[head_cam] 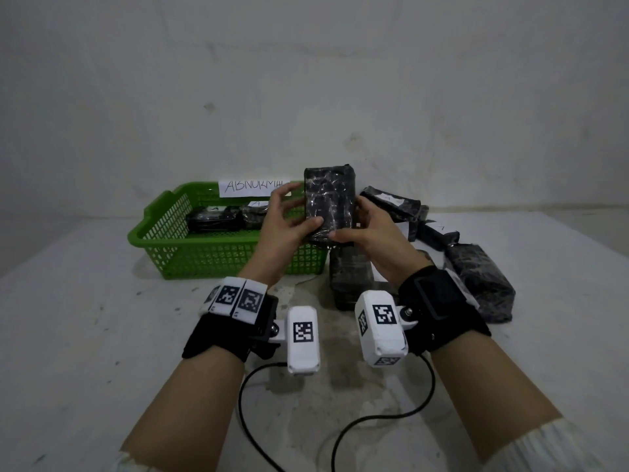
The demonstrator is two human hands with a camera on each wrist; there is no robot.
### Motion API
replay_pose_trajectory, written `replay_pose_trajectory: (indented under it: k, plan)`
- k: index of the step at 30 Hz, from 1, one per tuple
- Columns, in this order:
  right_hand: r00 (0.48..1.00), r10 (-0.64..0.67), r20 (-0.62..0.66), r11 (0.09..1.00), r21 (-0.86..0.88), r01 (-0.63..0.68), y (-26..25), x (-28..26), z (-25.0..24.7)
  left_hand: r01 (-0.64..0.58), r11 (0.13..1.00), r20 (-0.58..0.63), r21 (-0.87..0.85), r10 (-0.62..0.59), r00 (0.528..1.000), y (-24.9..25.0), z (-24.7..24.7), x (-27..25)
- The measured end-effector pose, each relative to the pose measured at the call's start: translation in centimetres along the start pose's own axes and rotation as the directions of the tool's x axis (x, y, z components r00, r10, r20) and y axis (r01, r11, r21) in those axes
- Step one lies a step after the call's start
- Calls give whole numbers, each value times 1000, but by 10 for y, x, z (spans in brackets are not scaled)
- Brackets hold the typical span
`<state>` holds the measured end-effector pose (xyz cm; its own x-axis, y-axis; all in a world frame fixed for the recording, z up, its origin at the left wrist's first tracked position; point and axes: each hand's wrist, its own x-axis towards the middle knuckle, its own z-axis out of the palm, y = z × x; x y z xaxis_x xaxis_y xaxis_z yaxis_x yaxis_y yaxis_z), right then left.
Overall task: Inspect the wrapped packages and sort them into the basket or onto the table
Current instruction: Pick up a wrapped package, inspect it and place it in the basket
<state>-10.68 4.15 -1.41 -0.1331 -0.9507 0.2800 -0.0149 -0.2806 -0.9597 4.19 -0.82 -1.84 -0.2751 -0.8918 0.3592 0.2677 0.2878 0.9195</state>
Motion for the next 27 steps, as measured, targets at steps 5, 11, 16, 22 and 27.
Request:
replay_pose_trajectory:
  k: [5, 11, 16, 22, 27]
  plan:
    - [998, -46, 32, 999, -15, 46, -4, -2, 3, -180, 903, -51, 390, 216, 975, 10, 2, -1]
    - [996, -76, 40, 997, -17, 77, -14, -7, 4, 42, 999, 27, 17, -42, 999, 21, 3, -7]
    - [992, -76, 101, 988, -129, 89, -17, -11, 1, 93, 994, -18, 61, -92, 996, 17, 0, -8]
    - [985, -67, -160, 997, -42, 61, -14, -5, -1, 151, 987, 17, 56, -152, 988, 21, -3, -10]
    - [999, 30, -10, 999, -14, -30, -9, -6, 5, 160, 982, 84, 102, -169, 982, 20, -2, -13]
